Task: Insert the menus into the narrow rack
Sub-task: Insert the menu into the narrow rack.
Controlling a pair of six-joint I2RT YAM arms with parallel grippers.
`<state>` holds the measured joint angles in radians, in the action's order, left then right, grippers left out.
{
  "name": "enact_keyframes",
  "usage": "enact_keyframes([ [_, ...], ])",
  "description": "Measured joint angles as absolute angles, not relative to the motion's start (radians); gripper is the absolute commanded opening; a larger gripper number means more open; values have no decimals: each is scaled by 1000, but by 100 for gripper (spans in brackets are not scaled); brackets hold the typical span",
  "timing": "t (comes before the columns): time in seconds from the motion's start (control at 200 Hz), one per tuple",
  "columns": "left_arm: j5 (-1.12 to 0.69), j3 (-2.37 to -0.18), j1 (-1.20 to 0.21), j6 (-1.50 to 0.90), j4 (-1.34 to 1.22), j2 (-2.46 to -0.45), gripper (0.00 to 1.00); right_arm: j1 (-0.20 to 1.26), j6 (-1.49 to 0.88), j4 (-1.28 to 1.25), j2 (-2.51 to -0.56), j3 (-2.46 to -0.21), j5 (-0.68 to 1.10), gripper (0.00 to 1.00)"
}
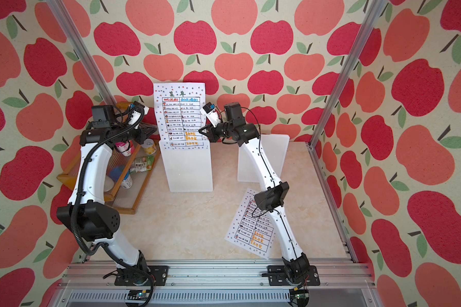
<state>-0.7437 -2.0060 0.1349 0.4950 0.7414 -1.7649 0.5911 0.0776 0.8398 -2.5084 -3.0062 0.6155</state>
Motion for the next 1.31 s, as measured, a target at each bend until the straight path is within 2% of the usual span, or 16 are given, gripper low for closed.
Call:
enact_keyframes([
  [0.86, -1005, -1848, 163, 470, 595, -1729, 16, 596, 138, 923, -2508, -3007, 619, 0],
  [1.055, -1038, -1853, 160, 470, 586, -1729, 8, 598, 139, 923, -2508, -3007, 618, 0],
  [1.11, -1040, -1855, 158, 472, 586, -1729, 0, 598, 139, 923, -2508, -3007, 617, 6],
  [1.306, -1041, -1856, 154, 494, 591, -1729, 0, 599, 145, 921, -2508, -3007, 611, 25],
])
